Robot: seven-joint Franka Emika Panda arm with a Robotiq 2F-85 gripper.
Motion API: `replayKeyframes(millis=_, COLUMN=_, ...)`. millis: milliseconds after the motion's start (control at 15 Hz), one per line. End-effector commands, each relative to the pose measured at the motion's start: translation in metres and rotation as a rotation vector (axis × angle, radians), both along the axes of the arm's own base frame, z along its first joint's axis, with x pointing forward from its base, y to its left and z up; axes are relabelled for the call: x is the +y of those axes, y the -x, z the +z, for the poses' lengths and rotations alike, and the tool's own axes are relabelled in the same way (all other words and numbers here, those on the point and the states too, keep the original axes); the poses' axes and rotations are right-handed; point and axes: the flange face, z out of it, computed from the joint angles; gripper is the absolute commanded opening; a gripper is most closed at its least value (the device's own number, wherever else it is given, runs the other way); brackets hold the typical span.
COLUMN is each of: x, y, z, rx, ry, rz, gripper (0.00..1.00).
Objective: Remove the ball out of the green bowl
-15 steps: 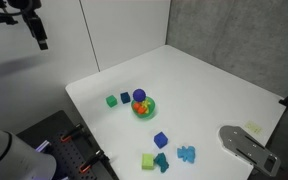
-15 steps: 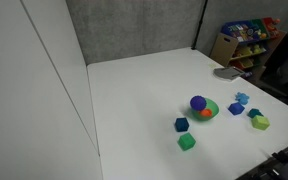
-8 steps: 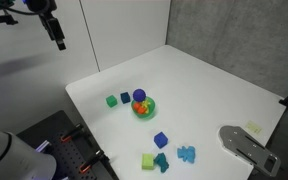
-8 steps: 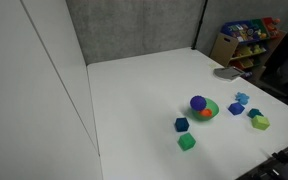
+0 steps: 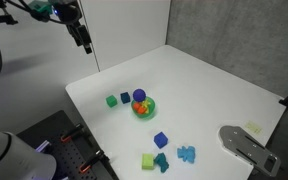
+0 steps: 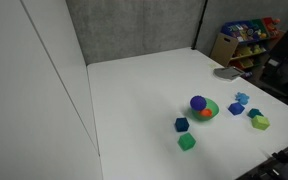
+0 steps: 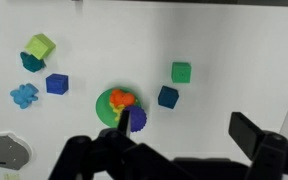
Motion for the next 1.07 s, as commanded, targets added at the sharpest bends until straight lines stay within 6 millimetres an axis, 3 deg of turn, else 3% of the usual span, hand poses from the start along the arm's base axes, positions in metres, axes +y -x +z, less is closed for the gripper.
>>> replayKeyframes(millis=0, x=-0.014, y=-0.034, z=-0.015, rx=-0.041, ry=0.002, rz=0.012, gripper=1.0)
replayKeyframes(millis=267, x=-0.029, y=-0.072, z=-0.049, rx=-0.072, ry=-0.018, rz=0.0, gripper=1.0)
replayKeyframes(millis=800, x=-0.051, y=-0.135, z=-0.154, rx=-0.009, ry=-0.019, rz=-0.033, gripper=1.0)
replayKeyframes(millis=1000, x=-0.056, y=-0.152, z=-0.181, rx=0.013, ry=-0.024, rz=-0.047, gripper=1.0)
